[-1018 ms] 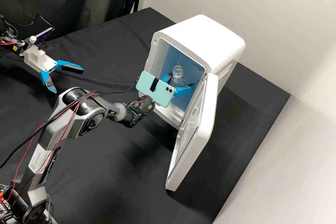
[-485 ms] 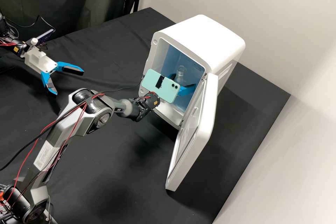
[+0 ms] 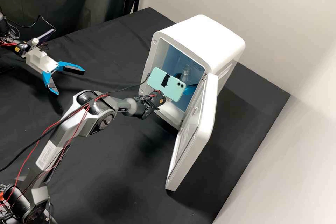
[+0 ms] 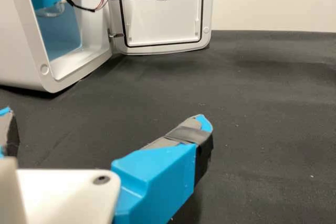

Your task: Place the flask in the incubator

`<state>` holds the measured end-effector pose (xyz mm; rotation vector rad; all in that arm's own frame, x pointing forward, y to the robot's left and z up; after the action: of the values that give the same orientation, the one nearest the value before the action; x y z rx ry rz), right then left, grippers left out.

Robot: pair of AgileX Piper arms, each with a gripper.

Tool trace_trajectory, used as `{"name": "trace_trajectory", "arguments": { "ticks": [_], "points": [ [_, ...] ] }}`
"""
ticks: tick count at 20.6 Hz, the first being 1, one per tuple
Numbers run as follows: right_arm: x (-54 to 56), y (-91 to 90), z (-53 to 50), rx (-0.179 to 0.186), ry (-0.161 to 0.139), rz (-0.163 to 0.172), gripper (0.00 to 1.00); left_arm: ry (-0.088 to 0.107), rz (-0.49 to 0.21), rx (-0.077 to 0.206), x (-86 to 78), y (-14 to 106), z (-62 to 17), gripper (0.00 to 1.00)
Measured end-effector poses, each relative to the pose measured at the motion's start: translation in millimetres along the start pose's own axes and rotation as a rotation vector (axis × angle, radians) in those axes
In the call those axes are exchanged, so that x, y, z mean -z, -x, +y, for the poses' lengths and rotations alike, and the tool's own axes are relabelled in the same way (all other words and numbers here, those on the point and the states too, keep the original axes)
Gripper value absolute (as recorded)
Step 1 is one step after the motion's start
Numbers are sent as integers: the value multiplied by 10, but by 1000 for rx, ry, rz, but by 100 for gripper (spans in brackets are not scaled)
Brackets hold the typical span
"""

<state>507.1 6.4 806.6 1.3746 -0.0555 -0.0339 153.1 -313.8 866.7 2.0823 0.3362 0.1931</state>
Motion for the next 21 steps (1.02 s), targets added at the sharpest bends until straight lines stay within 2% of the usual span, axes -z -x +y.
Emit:
{"name": "trace_trajectory", "arguments": {
  "ticks": [5,9,14,16,19,21],
  "points": [
    [-39,-28,-64,38,0,-22,0,-2,12,0,21,8,-5,100],
    [-39,-28,-64,38,-2,-22,0,0,16,-2,28,10,-3,100],
    [-86,-33,-27,31,-94,-31,0,6,24,-1,46,16,-10,100],
    [-107,-34,-13,28,-119,-35,0,6,24,-1,46,16,-10,100],
    [-119,-34,-12,33,-135,-39,0,6,24,-1,46,16,-10,100],
    [-108,-41,-18,52,-141,-38,0,7,30,-3,57,22,-8,100]
  ]
}}
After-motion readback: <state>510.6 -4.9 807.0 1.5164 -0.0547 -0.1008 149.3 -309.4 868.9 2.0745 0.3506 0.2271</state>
